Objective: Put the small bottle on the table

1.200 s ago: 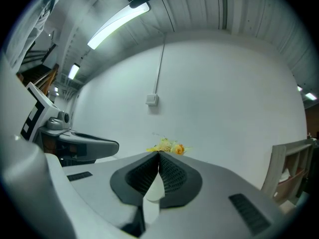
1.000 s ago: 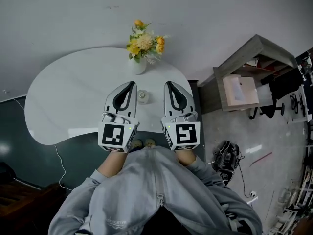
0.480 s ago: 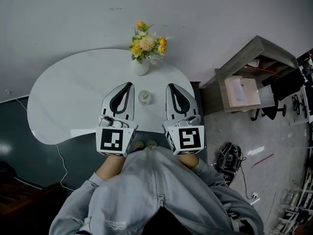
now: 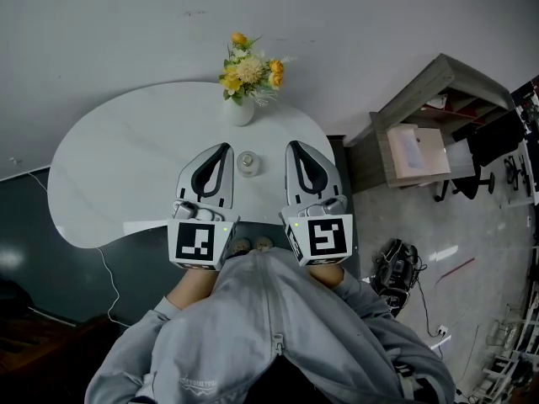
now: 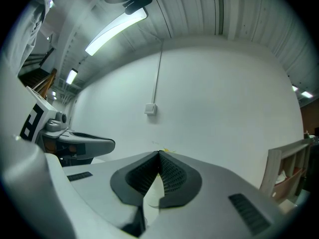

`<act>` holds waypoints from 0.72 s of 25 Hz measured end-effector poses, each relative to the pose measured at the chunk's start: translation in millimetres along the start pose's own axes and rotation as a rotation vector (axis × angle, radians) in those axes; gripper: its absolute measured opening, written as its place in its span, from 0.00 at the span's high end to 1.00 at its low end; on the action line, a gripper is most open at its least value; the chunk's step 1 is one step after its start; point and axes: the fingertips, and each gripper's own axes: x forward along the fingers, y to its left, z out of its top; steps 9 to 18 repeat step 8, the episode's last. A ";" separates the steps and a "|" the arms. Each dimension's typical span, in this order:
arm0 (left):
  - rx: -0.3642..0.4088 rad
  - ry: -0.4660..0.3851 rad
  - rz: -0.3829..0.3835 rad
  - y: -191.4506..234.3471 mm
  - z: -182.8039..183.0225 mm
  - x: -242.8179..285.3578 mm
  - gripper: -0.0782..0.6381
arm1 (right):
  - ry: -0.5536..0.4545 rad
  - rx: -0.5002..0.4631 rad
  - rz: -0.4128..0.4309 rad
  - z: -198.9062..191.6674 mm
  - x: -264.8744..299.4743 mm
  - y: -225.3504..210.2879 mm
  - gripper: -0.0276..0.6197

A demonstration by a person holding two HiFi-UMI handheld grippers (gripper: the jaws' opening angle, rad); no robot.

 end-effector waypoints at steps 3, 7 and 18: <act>-0.004 -0.002 -0.005 -3.9 -0.1 -0.2 0.88 | -0.008 0.000 -0.006 1.2 -2.3 -1.0 0.92; -0.005 0.003 -0.008 -3.6 -0.8 0.6 0.88 | -0.013 0.002 -0.009 1.6 -3.4 -1.2 0.92; -0.005 0.003 -0.006 -2.9 -0.8 0.8 0.88 | -0.013 0.001 -0.010 1.5 -3.4 -1.1 0.92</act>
